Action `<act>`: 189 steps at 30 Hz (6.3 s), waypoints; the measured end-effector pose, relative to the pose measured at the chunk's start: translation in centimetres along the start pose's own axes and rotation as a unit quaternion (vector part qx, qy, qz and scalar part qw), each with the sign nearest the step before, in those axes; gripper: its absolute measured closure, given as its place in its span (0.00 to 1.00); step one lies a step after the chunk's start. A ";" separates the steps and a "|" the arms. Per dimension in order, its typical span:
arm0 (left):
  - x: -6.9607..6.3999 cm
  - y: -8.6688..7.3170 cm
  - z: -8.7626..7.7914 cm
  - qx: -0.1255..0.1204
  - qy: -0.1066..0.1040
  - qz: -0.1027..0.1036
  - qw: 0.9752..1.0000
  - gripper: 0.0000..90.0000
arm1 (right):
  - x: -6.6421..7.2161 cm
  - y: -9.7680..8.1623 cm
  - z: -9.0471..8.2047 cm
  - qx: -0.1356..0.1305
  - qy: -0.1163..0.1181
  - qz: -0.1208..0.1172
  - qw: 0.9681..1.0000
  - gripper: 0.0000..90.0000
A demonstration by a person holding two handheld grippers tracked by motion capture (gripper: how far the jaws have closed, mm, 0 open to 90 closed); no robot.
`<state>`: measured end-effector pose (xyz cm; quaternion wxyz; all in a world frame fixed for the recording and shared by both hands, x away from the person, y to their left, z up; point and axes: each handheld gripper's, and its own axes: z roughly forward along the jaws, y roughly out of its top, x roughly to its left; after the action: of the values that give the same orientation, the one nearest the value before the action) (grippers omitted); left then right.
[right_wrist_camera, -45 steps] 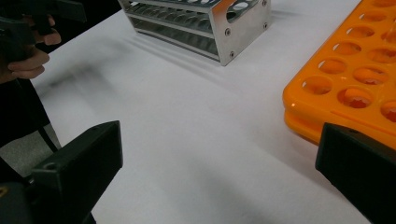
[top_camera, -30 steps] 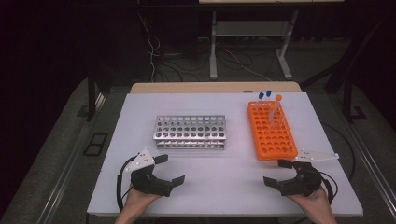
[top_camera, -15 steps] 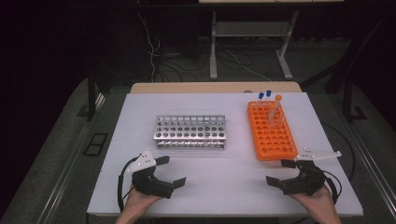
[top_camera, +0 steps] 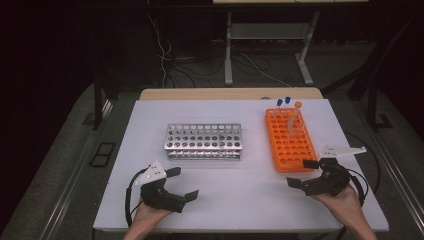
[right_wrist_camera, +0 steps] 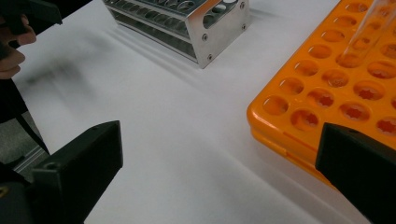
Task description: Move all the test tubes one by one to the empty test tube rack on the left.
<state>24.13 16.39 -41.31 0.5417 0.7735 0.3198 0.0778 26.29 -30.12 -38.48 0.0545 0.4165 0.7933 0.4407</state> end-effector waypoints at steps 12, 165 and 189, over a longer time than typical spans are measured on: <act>0.0 0.0 0.0 0.001 0.000 -0.001 1.000 0.00 | -1.3 1.1 -0.2 0.010 -0.005 0.001 1.000 0.00; -1.6 13.7 3.6 0.101 -0.087 0.107 0.985 0.04 | 8.6 13.0 5.2 0.073 0.105 -0.226 0.966 0.83; -2.5 16.9 5.8 0.160 -0.137 0.155 0.965 0.50 | 10.4 12.6 8.7 0.105 0.130 -0.252 0.953 0.83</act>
<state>31.82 6.82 -28.10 0.4309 0.8934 0.1272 0.0015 31.21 -13.74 -31.44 0.0164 0.1457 0.9146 0.3768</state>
